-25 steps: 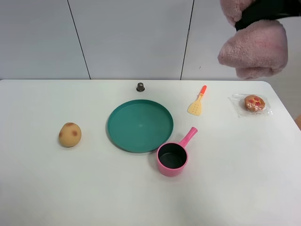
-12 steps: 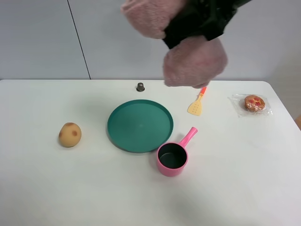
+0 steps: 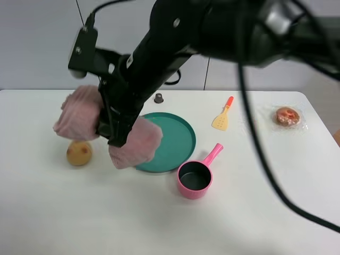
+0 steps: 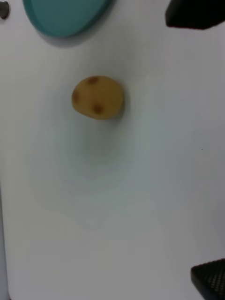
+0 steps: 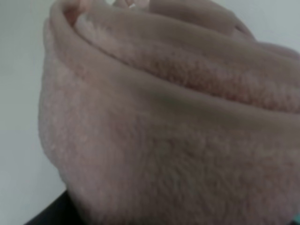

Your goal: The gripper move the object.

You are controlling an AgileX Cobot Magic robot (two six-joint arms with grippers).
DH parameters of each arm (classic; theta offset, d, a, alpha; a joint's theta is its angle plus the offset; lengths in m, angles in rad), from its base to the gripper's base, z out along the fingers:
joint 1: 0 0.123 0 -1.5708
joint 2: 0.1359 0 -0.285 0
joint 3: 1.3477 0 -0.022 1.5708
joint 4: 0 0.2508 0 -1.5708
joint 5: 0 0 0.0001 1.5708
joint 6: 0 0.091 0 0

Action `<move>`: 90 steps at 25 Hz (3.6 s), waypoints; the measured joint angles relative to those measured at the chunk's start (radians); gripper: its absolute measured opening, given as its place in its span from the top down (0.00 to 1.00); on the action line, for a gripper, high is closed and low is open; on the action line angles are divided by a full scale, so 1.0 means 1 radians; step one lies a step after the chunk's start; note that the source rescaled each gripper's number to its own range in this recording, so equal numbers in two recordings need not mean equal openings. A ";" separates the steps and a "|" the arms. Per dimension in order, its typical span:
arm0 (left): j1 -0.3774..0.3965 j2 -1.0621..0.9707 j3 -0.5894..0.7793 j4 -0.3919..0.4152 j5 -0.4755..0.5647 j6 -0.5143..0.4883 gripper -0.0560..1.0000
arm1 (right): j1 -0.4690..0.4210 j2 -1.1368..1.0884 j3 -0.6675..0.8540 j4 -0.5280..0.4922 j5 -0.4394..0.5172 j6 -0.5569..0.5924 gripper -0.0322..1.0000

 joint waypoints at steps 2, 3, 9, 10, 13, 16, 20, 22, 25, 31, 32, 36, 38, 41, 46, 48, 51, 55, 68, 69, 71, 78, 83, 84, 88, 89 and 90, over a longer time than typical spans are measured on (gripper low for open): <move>0.000 0.000 0.000 0.000 0.000 0.000 0.00 | 0.003 0.063 0.000 0.004 -0.028 0.000 0.97; 0.000 0.000 0.000 0.000 0.000 0.000 0.00 | 0.003 0.100 -0.001 0.009 -0.034 0.000 0.97; 0.000 0.000 0.000 0.000 0.000 0.000 0.00 | 0.003 0.221 -0.094 0.030 -0.019 -0.027 0.97; 0.000 0.000 0.000 0.000 0.000 0.000 0.00 | 0.003 0.235 -0.116 0.035 -0.009 -0.030 0.97; 0.000 0.000 0.000 0.000 0.000 0.000 0.00 | 0.006 0.270 -0.158 0.050 0.039 -0.055 0.97; 0.000 0.000 0.000 0.000 0.000 0.000 0.00 | 0.019 0.290 -0.172 0.050 0.099 -0.104 0.97; 0.000 0.000 0.000 0.000 0.000 0.000 0.00 | 0.059 0.300 -0.174 0.037 0.131 -0.160 0.97; 0.000 0.000 0.000 0.000 0.000 0.000 0.00 | 0.086 0.303 -0.174 0.020 0.131 -0.168 0.97; 0.000 0.000 0.000 0.000 0.000 0.000 0.00 | 0.130 0.317 -0.176 -0.018 0.123 -0.168 0.97; 0.000 0.000 0.000 0.000 0.000 0.000 0.00 | 0.168 0.372 -0.176 -0.070 0.083 -0.127 0.97; 0.000 0.000 0.000 0.000 0.000 0.000 0.00 | 0.168 0.376 -0.176 -0.079 0.078 -0.121 0.97; 0.000 0.000 0.000 0.000 0.000 0.000 0.00 | 0.168 0.395 -0.176 -0.106 0.075 -0.105 0.97; 0.000 0.000 0.000 0.000 0.000 0.000 0.00 | 0.168 0.400 -0.176 -0.107 0.069 -0.105 0.97; 0.000 0.000 0.000 0.000 0.000 0.000 0.00 | 0.168 0.402 -0.176 -0.108 0.032 -0.105 0.97; 0.000 0.000 0.000 0.000 0.000 0.000 0.00 | 0.168 0.426 -0.176 -0.108 0.007 -0.105 0.97; 0.000 0.000 0.000 0.000 0.000 0.000 0.00 | 0.168 0.439 -0.176 -0.109 0.006 -0.093 0.97; 0.000 0.000 0.000 0.000 0.000 0.000 0.00 | 0.168 0.444 -0.176 -0.112 0.005 -0.062 0.97; 0.000 0.000 0.000 0.000 0.000 0.000 0.00 | 0.168 0.447 -0.176 -0.112 0.003 -0.040 0.97; 0.000 0.000 0.000 0.000 0.000 0.000 0.00 | 0.168 0.450 -0.176 -0.116 -0.002 0.072 0.16; 0.000 0.000 0.000 0.000 0.000 0.000 0.00 | 0.168 0.450 -0.176 -0.116 -0.002 0.072 0.16; 0.000 0.000 0.000 0.000 0.000 0.000 0.00 | 0.168 0.450 -0.176 -0.116 -0.002 0.076 0.09; 0.000 0.000 0.000 0.000 0.000 0.000 0.00 | 0.168 0.421 -0.176 -0.124 0.016 0.100 0.06; 0.000 0.000 0.000 0.000 0.000 0.000 0.00 | 0.168 0.278 -0.176 -0.123 0.025 0.271 0.06; 0.000 0.000 0.000 0.000 0.000 0.000 0.00 | 0.168 0.252 -0.176 -0.123 0.025 0.318 0.06; 0.000 0.000 0.000 0.000 0.000 0.000 0.00 | 0.168 0.143 -0.176 -0.128 0.029 0.528 0.06; 0.000 0.000 0.000 0.000 0.000 0.000 0.00 | 0.168 0.118 -0.176 -0.137 0.033 0.562 0.06; 0.000 0.000 0.000 0.000 0.000 0.000 0.00 | 0.168 0.098 -0.176 -0.148 0.035 0.587 0.06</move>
